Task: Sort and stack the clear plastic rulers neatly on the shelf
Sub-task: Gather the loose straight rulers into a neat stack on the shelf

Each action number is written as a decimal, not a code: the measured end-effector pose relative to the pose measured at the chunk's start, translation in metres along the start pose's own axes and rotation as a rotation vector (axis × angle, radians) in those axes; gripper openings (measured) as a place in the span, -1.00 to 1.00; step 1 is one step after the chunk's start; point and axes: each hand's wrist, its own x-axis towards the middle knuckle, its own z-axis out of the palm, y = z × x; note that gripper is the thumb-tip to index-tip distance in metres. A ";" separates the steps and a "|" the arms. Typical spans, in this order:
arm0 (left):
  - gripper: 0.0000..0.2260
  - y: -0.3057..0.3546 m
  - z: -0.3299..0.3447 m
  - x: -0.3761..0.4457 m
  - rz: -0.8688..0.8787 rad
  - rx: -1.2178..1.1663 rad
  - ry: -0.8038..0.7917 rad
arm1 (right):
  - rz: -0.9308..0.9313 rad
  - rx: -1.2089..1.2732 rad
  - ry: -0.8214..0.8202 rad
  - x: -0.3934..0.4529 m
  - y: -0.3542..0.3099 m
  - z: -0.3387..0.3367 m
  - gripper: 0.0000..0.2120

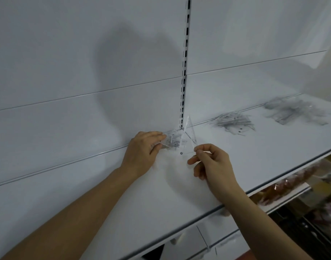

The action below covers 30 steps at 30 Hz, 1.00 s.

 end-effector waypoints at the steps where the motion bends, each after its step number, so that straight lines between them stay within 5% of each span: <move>1: -0.73 -0.001 0.004 0.001 -0.021 0.011 -0.014 | 0.008 -0.018 -0.026 0.001 -0.001 -0.001 -0.90; 7: -0.61 0.002 0.005 0.000 -0.182 -0.016 -0.045 | 0.070 -0.013 -0.071 0.005 -0.004 -0.004 -0.91; 12: -0.57 0.015 0.007 -0.008 -0.079 0.034 -0.054 | 0.007 -0.029 0.038 0.021 -0.005 -0.022 -0.88; 20: -0.63 0.066 0.032 -0.007 0.262 0.074 -0.211 | -0.105 -0.195 0.447 0.100 -0.023 -0.097 -0.92; 30: -0.56 0.061 0.040 -0.005 0.139 0.113 -0.269 | -0.050 -0.354 0.499 0.128 -0.013 -0.105 -0.82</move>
